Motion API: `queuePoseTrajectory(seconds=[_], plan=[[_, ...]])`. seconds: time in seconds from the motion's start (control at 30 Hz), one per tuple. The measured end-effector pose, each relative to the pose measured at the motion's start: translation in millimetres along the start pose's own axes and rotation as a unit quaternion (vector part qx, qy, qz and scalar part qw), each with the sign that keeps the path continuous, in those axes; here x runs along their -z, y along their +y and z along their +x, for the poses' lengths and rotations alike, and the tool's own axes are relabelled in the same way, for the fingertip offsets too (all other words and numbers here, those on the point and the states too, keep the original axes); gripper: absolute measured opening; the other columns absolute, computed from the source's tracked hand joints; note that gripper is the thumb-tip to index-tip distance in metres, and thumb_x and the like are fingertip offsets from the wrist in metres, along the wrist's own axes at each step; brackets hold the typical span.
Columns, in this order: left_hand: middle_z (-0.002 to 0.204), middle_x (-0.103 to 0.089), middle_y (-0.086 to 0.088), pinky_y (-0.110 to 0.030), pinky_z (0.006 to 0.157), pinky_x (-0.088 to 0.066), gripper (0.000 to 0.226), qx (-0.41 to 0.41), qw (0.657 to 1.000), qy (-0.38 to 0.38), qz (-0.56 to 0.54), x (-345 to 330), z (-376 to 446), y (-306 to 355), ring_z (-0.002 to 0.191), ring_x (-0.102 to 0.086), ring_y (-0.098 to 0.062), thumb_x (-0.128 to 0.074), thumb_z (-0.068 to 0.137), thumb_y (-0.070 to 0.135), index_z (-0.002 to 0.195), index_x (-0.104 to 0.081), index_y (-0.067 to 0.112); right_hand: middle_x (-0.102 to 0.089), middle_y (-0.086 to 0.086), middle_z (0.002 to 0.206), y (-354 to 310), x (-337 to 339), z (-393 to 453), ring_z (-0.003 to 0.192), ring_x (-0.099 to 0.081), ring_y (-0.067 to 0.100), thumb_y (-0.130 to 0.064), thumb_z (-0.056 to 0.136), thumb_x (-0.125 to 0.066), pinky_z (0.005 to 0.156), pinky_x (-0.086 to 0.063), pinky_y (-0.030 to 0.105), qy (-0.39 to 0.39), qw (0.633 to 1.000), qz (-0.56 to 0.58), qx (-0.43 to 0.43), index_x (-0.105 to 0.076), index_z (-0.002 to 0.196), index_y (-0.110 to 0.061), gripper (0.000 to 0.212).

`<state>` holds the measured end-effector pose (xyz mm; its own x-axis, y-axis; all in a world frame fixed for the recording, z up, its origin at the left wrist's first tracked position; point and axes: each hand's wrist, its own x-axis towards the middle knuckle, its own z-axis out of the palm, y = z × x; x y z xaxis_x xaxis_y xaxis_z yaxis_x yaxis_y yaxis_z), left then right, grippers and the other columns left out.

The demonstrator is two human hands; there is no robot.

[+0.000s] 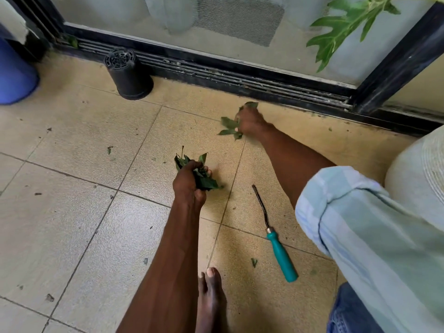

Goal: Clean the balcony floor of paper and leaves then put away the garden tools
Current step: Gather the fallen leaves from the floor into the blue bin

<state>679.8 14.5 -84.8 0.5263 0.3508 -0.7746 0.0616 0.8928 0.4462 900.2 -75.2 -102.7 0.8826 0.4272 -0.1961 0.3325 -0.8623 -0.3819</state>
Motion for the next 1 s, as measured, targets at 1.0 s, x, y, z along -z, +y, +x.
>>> queuePoseTrajectory(seconds=[1.0], plan=[[0.088,-0.065,-0.013,-0.033,0.064,-0.051,0.028,-0.086,0.986,0.085,0.114,-125.0,-583.4,212.6,0.07,-0.061,-0.024,-0.058,0.074,-0.005,0.094,-0.067,0.013,-0.066,0.008,0.065,-323.3,438.5,-460.0,0.064,-0.057,0.024,0.001,0.068,-0.072,0.062,-0.045,0.032,0.019,0.692,0.623,-0.365,-0.069,0.063,-0.012,0.014]])
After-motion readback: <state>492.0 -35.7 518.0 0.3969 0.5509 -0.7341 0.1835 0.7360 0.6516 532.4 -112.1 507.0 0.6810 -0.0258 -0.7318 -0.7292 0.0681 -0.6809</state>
